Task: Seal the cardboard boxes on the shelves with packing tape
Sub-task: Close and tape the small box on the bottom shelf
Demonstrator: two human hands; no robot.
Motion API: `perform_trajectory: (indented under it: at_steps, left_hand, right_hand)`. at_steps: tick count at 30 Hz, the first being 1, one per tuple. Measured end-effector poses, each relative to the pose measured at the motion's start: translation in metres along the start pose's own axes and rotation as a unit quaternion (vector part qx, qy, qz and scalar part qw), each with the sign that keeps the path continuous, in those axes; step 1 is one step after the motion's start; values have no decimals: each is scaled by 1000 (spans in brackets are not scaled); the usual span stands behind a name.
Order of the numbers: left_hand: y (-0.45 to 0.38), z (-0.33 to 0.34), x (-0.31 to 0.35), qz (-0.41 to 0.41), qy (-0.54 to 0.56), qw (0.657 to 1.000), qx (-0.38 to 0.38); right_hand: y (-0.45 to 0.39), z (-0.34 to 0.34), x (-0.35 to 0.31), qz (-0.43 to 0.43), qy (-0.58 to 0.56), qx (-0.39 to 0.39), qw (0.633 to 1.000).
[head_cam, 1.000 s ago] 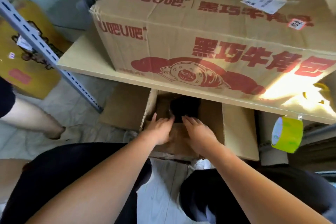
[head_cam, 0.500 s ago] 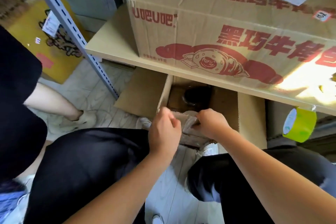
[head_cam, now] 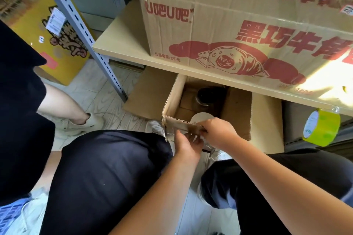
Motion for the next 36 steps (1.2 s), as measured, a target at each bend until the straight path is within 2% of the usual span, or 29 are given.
perform_trajectory:
  at_steps: [6, 8, 11, 13, 14, 16, 18, 20, 22, 24, 27, 30, 34, 36]
  left_hand:
    - [-2, -1, -6, 4, 48, 998, -45]
    - [-6, -15, -7, 4, 31, 998, -46]
    - [-13, -34, 1, 39, 39, 998, 15]
    - [-18, -50, 4, 72, 17, 995, 73]
    - [-20, -60, 5, 80, -40, 990, 105]
    - [-23, -80, 11, 105, -240, 951, 162]
    - [-27, -81, 13, 132, -368, 907, 156]
    - [-36, -82, 6, 119, -346, 922, 125]
    - [-44, -84, 1, 99, -300, 943, 106]
    - [-45, -85, -3, 81, -251, 960, 90]
    - [-44, -76, -10, 54, -166, 984, 42]
    - [-47, -79, -13, 50, -145, 988, 19]
    - [-50, -73, -14, 39, -166, 985, 5]
    - [-46, -77, -12, 23, -259, 965, 25]
  right_hand:
    - [12, 38, -19, -86, 112, 42, 989]
    - [17, 54, -14, -97, 144, 26, 984]
    - [24, 67, -9, -92, 116, -11, 989]
    - [16, 71, -11, -118, 114, 46, 985]
    - [11, 73, -13, -141, 122, 80, 979]
    - [1, 76, -7, -132, 37, 69, 988]
    - [-5, 66, 3, -89, -58, 103, 989]
    - [-11, 56, 18, -25, -169, 140, 975]
    - [-21, 57, 30, 38, -285, 121, 950]
    - [-30, 64, 31, 50, -321, 94, 941]
    - [-40, 72, 30, 78, -295, 80, 949]
    - [-45, 79, 23, 107, -194, 72, 972]
    - [-51, 77, 14, 99, -150, 58, 982]
    - [-49, 73, 6, 89, -97, 63, 989]
Point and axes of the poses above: each hand's wrist, its own y-axis away from the middle knuckle, its own z-axis out of the palm, x = y × z, the point moved 7 cm from there along -y, towards the middle knuckle, and after that the axes turned 11 degrees about z, right-handed, at the moved point
